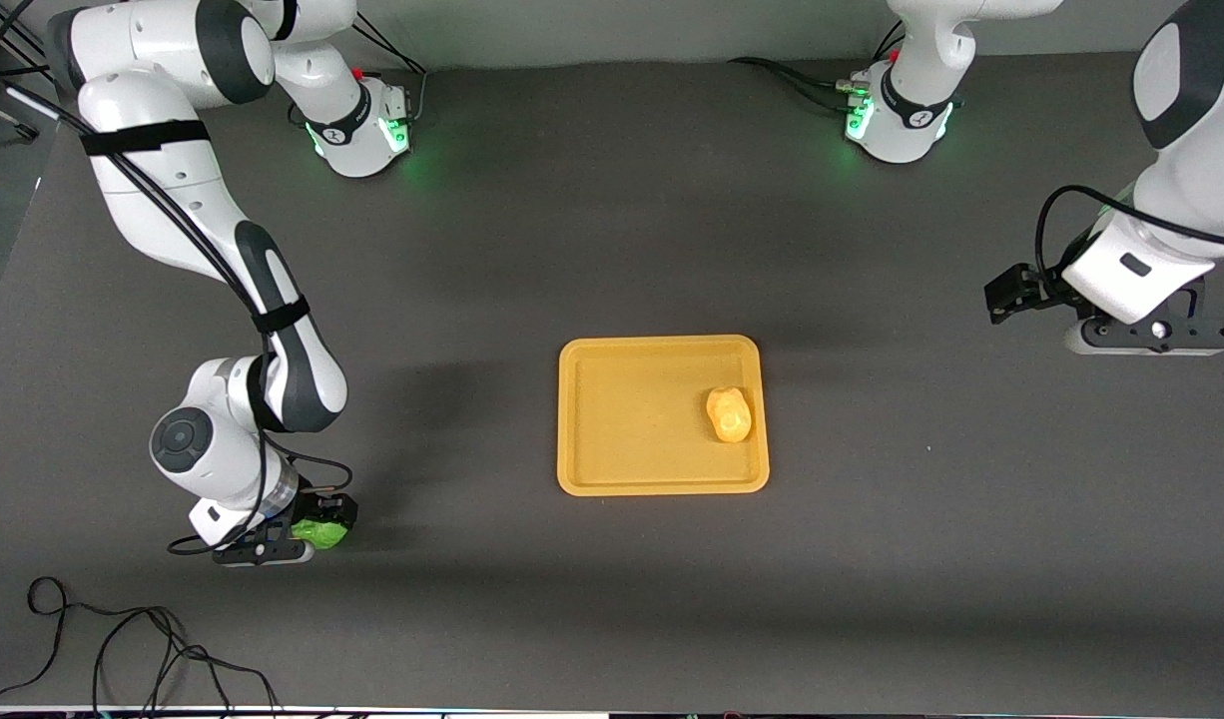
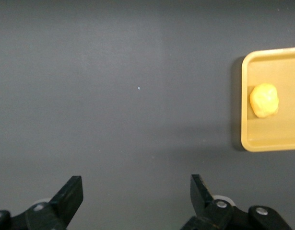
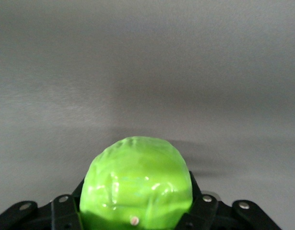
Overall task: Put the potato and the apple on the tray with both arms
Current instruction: 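Grasp the green apple with the right gripper while the left gripper withdraws, then carry the green apple with the right gripper over the tray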
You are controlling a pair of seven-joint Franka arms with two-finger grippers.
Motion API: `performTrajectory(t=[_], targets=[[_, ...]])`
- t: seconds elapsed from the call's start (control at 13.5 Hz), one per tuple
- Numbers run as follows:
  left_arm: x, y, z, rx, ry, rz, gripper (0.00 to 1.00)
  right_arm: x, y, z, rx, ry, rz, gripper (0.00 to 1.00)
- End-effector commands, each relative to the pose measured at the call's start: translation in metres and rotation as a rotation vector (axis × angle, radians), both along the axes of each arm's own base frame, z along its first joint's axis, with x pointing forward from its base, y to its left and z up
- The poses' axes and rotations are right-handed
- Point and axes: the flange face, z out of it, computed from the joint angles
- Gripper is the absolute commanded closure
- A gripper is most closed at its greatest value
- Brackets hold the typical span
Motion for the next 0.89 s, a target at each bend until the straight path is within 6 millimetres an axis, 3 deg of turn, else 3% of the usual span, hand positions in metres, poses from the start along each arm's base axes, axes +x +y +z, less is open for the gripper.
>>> performTrajectory(t=[0.0, 0.15, 0.22, 0.37, 0.52, 0.82], targets=[[-0.01, 0.016, 0.003, -0.023, -0.004, -0.088, 0.0, 0.001, 0.01, 0.088, 0.026, 0.065, -0.002, 0.46], [-0.01, 0.025, 0.009, -0.078, -0.016, -0.048, 0.0, 0.004, 0.026, 0.135, 0.034, 0.1, 0.009, 0.46], [-0.01, 0.04, 0.011, -0.078, -0.023, -0.022, 0.0, 0.005, 0.043, 0.157, 0.032, 0.115, 0.018, 0.46], [-0.011, 0.055, 0.016, -0.078, -0.036, -0.007, 0.0, 0.0, 0.102, 0.19, 0.026, 0.12, -0.039, 0.46], [-0.008, 0.055, 0.017, -0.069, -0.055, -0.01, 0.0, -0.017, 0.177, 0.194, 0.033, 0.12, -0.112, 0.46], [-0.01, 0.051, 0.015, -0.051, -0.045, -0.023, 0.0, -0.058, 0.317, 0.175, 0.036, 0.104, -0.256, 0.49]])
